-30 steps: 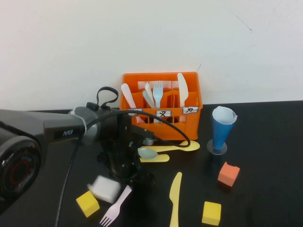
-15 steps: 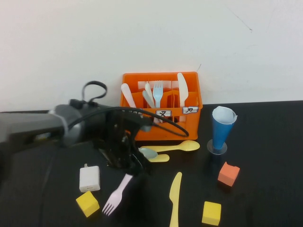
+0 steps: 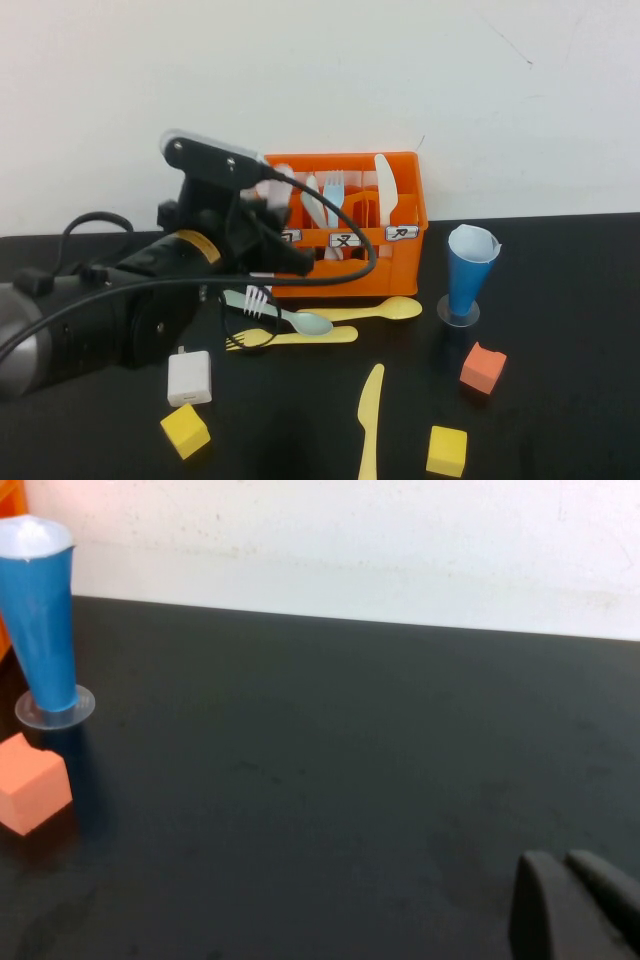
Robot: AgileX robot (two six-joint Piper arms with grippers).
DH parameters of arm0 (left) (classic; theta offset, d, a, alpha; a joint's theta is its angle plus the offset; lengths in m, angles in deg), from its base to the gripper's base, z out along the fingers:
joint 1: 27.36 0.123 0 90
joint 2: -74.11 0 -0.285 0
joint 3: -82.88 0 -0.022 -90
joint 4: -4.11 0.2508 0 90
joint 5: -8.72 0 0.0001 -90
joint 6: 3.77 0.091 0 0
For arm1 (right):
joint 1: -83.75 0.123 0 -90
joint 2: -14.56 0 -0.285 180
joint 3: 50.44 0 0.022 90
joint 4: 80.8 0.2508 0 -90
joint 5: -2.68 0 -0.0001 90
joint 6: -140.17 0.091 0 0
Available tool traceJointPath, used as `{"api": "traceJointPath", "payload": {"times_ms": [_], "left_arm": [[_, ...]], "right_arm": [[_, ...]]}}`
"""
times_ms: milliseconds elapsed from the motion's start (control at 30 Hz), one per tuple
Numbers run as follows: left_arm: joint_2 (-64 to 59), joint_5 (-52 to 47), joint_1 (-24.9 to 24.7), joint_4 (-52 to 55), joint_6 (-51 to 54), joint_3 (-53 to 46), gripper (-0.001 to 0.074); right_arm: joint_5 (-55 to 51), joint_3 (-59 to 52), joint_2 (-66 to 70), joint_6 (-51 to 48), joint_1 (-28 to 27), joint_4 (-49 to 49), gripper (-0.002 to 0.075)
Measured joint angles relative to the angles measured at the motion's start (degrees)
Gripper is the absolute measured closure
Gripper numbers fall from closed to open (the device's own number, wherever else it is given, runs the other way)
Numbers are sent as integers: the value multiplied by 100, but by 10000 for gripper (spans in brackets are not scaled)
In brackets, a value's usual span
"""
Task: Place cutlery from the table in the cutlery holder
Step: Place the fork on the box
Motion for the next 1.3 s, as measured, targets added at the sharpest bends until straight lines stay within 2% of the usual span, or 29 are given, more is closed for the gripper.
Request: {"api": "traceJointPath", "payload": {"times_ms": [233, 367, 433, 767, 1133, 1200, 1300], "left_arm": [[-160, 2106, 0, -13, -350, -78, 575], [-470, 3411, 0, 163, -978, -65, 575], [-641, 3704, 0, 291, -1241, 2, 575], [-1785, 3936, 0, 701, -1582, 1159, 575], [-3067, 3068, 0, 732, -1582, 2420, 576], [-3119, 2912, 0, 743, -1568, 2462, 542], [-3105, 2811, 0, 743, -1568, 2465, 430]], "right_arm": [[0, 0, 0, 0, 0, 0, 729], [0, 0, 0, 0, 0, 0, 729], [0, 0, 0, 0, 0, 0, 729], [0, 0, 0, 0, 0, 0, 729], [0, 0, 0, 0, 0, 0, 729], [0, 0, 0, 0, 0, 0, 729], [0, 0, 0, 0, 0, 0, 729]]}}
